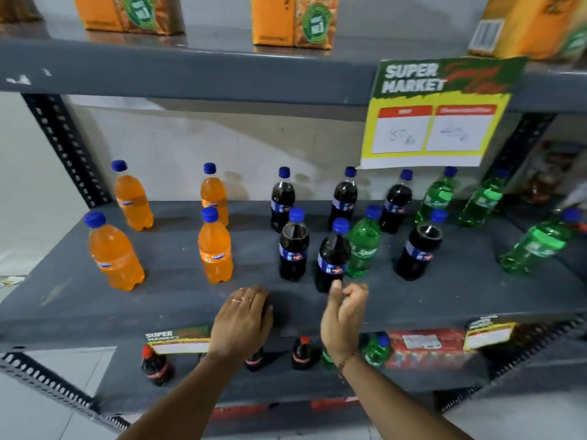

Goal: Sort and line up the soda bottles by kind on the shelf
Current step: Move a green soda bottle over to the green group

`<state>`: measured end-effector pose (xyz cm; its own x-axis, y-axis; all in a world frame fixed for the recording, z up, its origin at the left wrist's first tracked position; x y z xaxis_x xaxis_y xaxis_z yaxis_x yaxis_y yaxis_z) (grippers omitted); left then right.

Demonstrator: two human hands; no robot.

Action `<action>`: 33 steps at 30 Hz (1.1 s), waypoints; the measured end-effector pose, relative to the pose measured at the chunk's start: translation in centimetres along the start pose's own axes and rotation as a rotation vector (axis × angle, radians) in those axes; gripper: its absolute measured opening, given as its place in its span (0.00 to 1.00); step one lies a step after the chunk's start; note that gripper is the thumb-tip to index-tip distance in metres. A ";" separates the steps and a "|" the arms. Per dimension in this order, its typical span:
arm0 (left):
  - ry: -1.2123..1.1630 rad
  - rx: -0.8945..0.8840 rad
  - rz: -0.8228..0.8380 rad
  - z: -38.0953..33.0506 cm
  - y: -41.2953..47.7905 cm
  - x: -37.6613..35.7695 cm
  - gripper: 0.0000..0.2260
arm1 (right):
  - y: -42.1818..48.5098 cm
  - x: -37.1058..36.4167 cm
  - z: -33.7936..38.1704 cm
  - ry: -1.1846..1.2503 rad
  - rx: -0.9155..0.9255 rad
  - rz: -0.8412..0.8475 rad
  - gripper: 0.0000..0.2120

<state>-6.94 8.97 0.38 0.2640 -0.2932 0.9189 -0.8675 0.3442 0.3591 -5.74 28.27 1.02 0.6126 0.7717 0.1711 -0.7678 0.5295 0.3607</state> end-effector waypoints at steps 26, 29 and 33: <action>-0.014 0.481 0.245 -1.8 3.0 -4.0 0.27 | 8.0 11.2 -6.0 0.044 -0.185 0.153 0.27; 0.007 0.513 0.228 -1.6 2.8 -4.1 0.27 | 8.9 15.2 -6.9 -0.005 -0.166 -0.015 0.26; 0.024 0.523 0.207 -2.1 3.0 -4.2 0.27 | 11.8 19.1 -8.8 -0.025 -0.198 -0.168 0.26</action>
<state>-9.76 13.05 -2.06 0.0701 -0.2439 0.9673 -0.9941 -0.0971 0.0476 -4.75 52.33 0.42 0.7371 0.6595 0.1472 -0.6752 0.7101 0.1998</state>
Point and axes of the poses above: each hand's wrist, its own y-axis towards the middle knuckle, its own x-axis out of the back of the hand, z = x × y, the point moved 8 cm from there along y, towards the middle knuckle, and after that the axes turned 5 degrees about -x, right-handed, at the moved point
